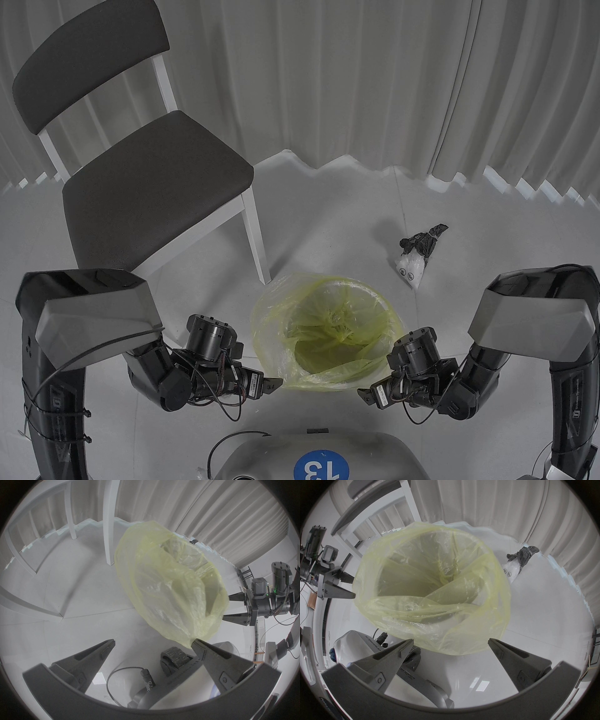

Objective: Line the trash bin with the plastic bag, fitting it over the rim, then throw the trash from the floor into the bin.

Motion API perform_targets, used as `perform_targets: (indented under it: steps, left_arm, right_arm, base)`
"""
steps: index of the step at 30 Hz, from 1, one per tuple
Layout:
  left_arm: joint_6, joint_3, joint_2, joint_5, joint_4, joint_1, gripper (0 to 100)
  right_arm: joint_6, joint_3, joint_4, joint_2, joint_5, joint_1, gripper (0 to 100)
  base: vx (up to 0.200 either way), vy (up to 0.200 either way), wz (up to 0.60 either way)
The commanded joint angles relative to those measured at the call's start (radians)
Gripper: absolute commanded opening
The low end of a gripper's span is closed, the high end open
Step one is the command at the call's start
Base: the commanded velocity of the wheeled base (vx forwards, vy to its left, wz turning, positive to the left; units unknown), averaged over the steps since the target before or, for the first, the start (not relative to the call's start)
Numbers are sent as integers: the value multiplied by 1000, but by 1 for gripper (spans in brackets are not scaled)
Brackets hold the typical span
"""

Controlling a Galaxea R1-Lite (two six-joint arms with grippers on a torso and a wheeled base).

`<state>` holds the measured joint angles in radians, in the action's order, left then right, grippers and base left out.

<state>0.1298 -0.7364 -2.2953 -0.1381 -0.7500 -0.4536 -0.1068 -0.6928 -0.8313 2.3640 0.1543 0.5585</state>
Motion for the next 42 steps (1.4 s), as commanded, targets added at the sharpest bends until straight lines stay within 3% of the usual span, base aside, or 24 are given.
perform_targets:
  steps: [1, 13, 24, 35, 42]
  left_arm:
    - [-19, -66, -82, -2, 3, 27, 100]
    - [-35, -222, -190, -32, 74, 21, 100]
    - [-33, 8, 65, -81, 64, 27, 100]
    - [-18, 201, 375, -103, 63, 52, 100]
    - [36, 147, 459, -92, 66, 85, 100]
  right_arm:
    - [2, -59, 11, 81, -22, -17, 100]
    - [2, -192, 182, 101, -108, -72, 100]
    - [7, -22, 164, -69, -114, -71, 100]
    - [6, 179, 24, -296, -104, -104, 100]
    - [15, 185, -132, -269, -94, -138, 100]
  base:
    - [0, 0, 0]
    - [0, 0, 0]
    - [0, 0, 0]
    - [0, 0, 0]
    - [0, 0, 0]
